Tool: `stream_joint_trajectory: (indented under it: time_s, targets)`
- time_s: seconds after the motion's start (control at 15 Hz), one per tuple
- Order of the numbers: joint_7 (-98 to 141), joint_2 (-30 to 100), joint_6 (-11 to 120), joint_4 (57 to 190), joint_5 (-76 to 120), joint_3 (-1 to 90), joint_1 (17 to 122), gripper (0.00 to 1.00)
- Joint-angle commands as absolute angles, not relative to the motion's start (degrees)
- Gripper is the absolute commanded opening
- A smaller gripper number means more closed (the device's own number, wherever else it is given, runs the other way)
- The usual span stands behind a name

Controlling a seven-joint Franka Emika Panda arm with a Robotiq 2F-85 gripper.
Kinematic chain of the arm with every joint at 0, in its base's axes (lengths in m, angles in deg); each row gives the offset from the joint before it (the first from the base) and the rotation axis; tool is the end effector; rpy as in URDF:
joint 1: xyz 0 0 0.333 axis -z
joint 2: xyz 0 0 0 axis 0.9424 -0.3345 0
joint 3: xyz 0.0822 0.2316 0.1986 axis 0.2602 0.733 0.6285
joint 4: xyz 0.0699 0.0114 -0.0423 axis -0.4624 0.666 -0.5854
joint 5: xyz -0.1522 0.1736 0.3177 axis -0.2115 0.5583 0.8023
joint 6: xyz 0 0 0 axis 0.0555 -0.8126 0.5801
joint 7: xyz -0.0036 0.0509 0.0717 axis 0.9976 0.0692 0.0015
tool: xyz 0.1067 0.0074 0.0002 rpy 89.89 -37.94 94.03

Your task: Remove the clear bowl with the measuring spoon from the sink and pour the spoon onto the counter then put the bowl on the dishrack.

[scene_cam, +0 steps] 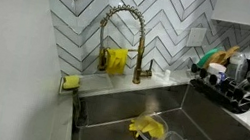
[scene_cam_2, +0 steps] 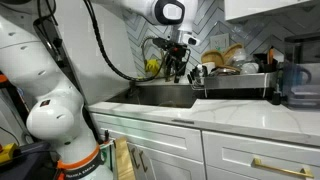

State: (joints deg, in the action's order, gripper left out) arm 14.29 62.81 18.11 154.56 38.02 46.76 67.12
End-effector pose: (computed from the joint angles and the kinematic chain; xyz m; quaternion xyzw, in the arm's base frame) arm 0.4639 0.0308 0.4696 -0.9865 -0.0021 0.1177 0.1142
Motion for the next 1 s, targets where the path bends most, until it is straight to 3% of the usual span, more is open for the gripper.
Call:
stream_joint_trajectory:
  time_s: [0.0,0.47,0.93]
  targets:
    - [14.2,62.8,18.0,154.5,38.1,47.6,68.0,1.00]
    - [14.2,62.8,18.0,154.5,38.1,47.6,68.0,1.00]
    - [19.4,54.9,7.6,141.4,44.4,55.8,61.8,1.00]
